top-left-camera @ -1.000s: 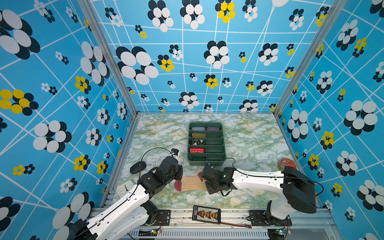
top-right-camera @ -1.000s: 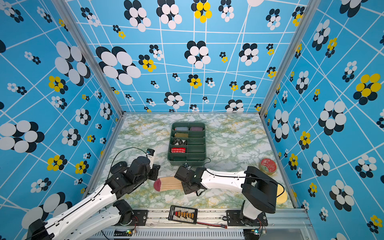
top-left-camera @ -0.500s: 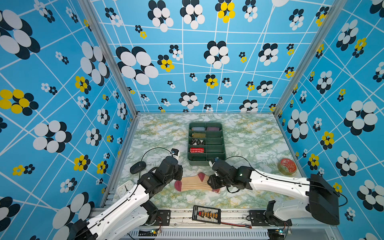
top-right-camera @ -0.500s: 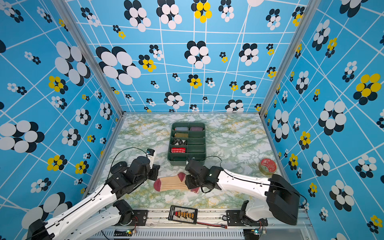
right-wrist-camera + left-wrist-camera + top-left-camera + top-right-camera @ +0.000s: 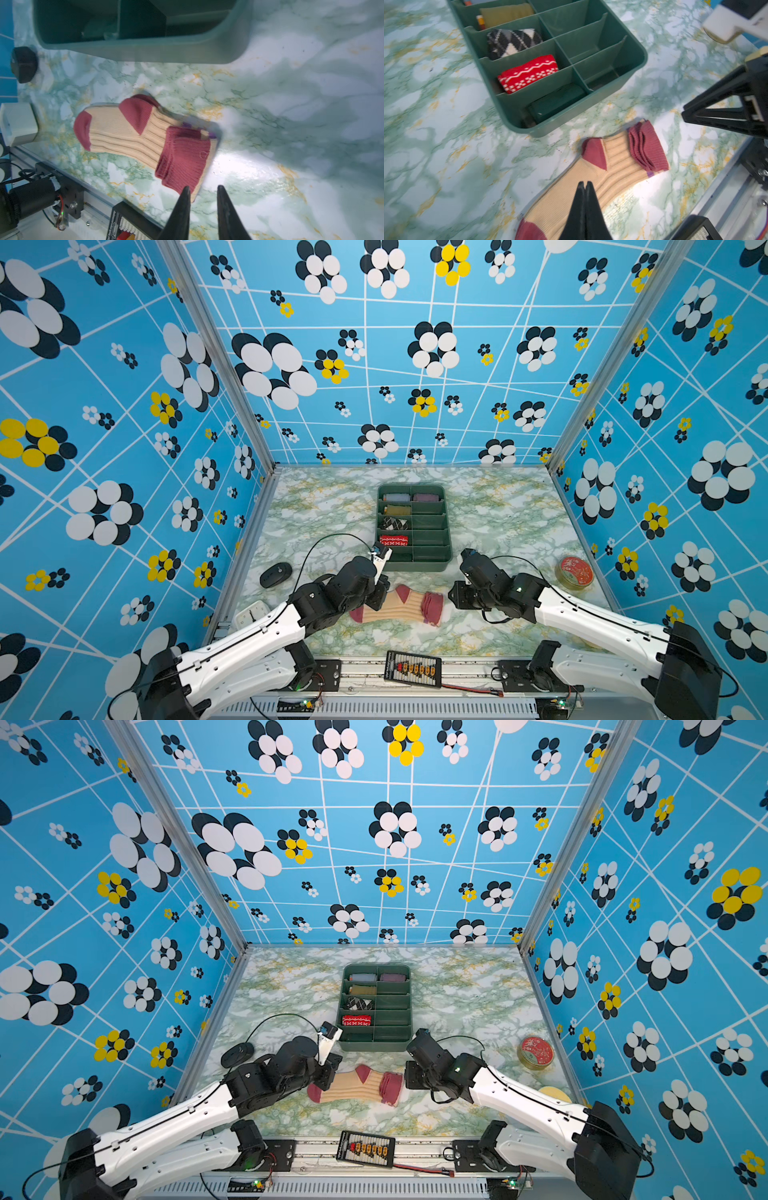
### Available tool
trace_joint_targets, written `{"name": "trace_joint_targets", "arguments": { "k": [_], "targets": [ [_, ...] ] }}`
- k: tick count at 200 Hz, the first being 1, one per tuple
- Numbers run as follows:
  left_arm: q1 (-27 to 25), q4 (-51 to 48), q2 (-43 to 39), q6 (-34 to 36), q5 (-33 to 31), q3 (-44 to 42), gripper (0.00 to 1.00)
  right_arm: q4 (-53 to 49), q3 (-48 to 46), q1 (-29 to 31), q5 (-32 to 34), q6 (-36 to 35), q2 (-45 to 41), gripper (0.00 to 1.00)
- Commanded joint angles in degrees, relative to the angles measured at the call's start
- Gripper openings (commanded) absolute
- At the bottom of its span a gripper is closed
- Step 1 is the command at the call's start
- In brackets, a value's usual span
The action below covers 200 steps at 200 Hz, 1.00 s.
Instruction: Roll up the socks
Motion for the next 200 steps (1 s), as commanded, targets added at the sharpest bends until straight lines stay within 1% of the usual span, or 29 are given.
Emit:
{"name": "trace_joint_targets", "arguments": {
  "k": [1, 13, 31, 58, 77, 149, 200],
  "targets": [
    [-5.82, 2.15, 5.88, 2.20, 1.45, 4.09, 0.04, 3.45, -1.22, -0.42, -2.15, 1.18, 0.71, 0.23],
    [-8.47, 2.44, 9.75, 2.14, 1.52, 5.76, 0.04, 5.85, -1.97, -0.52, -3.42, 1.48, 1.18, 0.22],
    [-10.43, 4.74, 14.59, 1.25, 2.53, 6.80, 0.04, 9.40, -3.15, -0.74, -5.31, 2.02, 2.11, 0.22],
    [-10.87, 10.43, 18.87, -1.23, 5.75, 6.29, 0.04, 12.80, -4.33, -0.77, -5.89, 2.59, 4.02, 0.19],
    [-10.91, 12.35, 21.36, -1.94, 6.84, 6.75, 0.04, 15.85, -5.15, -0.93, -6.39, 3.23, 5.17, 0.18],
    [-10.83, 13.79, 26.66, -2.95, 10.87, 8.03, 0.04, 22.67, -5.24, -1.24, -8.08, 4.04, 10.41, 0.13],
    [-10.67, 13.31, 28.99, -3.17, 13.64, 7.86, 0.04, 23.48, -4.51, -1.35, -8.63, 4.22, 13.80, 0.11]
  ]
}}
